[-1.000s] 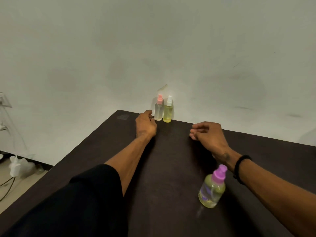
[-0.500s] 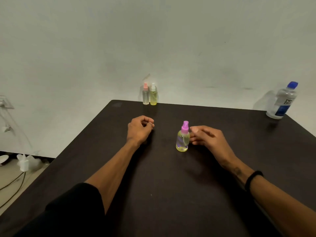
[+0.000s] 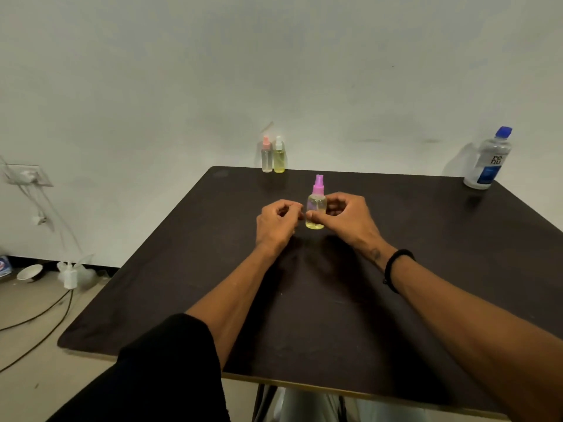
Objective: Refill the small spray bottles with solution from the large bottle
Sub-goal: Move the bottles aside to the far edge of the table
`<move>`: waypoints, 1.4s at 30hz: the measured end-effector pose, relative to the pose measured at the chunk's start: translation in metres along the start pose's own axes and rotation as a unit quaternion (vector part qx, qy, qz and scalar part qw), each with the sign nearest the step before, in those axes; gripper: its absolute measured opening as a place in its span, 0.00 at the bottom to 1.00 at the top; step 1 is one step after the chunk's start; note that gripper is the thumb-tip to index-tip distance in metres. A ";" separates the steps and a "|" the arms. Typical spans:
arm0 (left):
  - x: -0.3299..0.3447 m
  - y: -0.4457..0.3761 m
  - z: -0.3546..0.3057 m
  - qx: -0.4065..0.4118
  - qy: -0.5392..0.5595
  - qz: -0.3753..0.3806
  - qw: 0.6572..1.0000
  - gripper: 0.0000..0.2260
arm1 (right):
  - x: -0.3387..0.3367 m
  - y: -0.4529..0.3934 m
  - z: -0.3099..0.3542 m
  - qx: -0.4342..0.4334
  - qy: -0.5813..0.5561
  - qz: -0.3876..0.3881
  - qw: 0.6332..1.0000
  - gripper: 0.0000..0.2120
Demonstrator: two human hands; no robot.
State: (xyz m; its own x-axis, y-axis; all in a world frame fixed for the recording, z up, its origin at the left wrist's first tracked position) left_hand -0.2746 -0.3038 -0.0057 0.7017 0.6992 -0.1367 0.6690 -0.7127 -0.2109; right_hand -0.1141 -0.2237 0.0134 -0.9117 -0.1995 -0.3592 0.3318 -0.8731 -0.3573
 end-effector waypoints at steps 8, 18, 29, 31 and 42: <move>0.007 -0.053 -0.009 0.006 -0.006 -0.015 1.000 0.05 | 0.006 -0.042 0.004 0.003 0.012 -0.030 0.999 0.23; -0.001 -0.120 0.030 -0.038 -0.066 -0.067 0.995 0.04 | 0.043 -0.114 -0.019 0.020 0.047 -0.064 0.997 0.25; 0.007 -0.193 0.048 -0.032 -0.140 -0.090 0.986 0.08 | 0.093 -0.185 -0.055 0.036 0.060 -0.104 0.992 0.23; 0.010 -0.205 0.053 -0.031 -0.164 -0.081 0.983 0.08 | 0.101 -0.194 -0.060 0.035 0.060 -0.107 0.992 0.23; 0.016 -0.228 0.060 0.016 -0.214 -0.089 0.973 0.06 | 0.124 -0.228 -0.063 0.022 0.078 -0.117 0.990 0.19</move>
State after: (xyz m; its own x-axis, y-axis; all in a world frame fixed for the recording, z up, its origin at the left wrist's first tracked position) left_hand -0.4305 -0.1264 -0.0176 0.4047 0.7758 -0.4842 0.7577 -0.5809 -0.2974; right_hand -0.2878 -0.0216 -0.0037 -0.9123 0.0785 -0.4019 0.1028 -0.9061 -0.4104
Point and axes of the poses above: each hand's wrist, its own y-axis away from the middle knuckle, its own x-axis out of the palm, z = x × y, the point moved 4 cm from there along -y, towards the middle knuckle, and after that the axes turned 7 degrees about -z, right-handed, at the moved point
